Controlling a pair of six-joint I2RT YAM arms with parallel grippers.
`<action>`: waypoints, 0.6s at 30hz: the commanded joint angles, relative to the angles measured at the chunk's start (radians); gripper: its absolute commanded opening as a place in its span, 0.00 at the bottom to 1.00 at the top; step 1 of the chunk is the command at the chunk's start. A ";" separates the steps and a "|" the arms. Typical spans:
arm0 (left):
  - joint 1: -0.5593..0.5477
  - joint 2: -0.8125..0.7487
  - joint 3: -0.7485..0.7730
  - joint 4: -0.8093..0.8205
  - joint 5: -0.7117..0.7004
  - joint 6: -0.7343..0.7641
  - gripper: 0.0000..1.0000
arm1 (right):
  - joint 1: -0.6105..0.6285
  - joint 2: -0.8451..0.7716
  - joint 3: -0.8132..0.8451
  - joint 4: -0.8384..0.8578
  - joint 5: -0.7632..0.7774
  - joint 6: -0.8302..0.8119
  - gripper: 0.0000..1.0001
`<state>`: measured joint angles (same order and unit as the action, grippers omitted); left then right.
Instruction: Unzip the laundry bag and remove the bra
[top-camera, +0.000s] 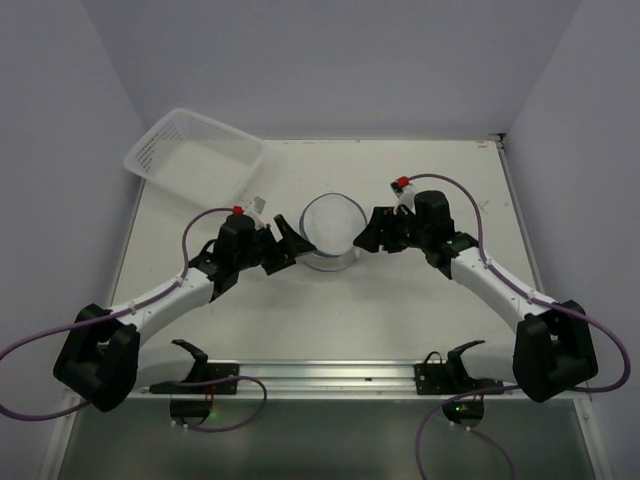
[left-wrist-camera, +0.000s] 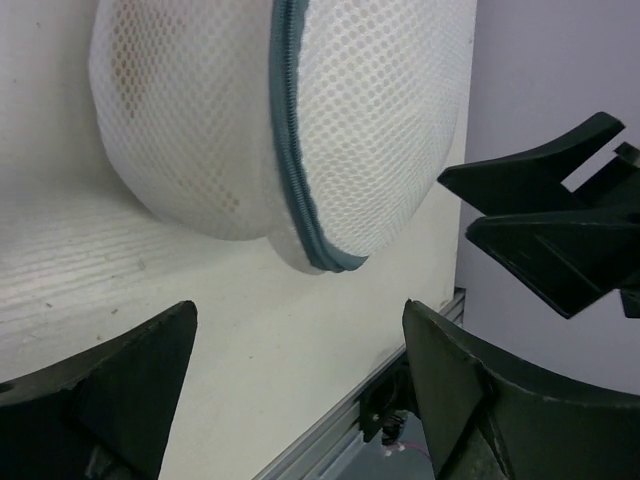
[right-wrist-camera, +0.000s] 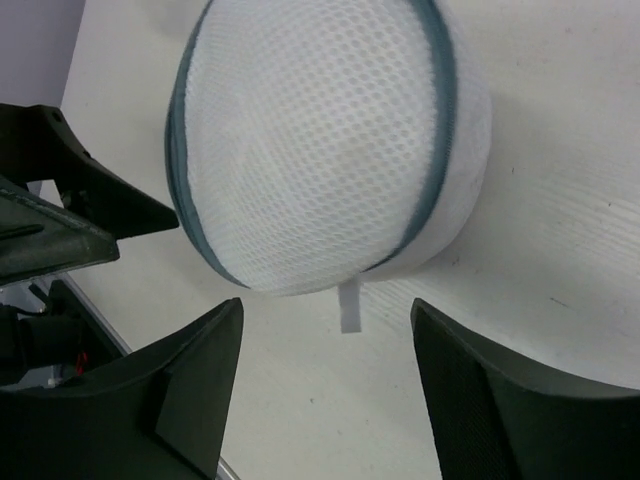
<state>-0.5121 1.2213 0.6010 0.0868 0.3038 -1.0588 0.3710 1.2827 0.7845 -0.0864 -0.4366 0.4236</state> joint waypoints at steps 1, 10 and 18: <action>0.023 -0.023 0.060 -0.073 -0.055 0.097 0.87 | -0.003 -0.048 0.081 -0.032 0.013 -0.009 0.71; 0.184 0.026 0.166 -0.078 0.058 0.229 0.77 | -0.010 0.012 0.219 -0.102 0.039 0.020 0.80; 0.187 0.280 0.511 -0.209 0.159 0.477 0.74 | 0.022 0.059 0.222 -0.076 0.076 0.060 0.80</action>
<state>-0.3328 1.4368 1.0008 -0.0692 0.3973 -0.7189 0.3714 1.3144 0.9775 -0.1635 -0.4026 0.4644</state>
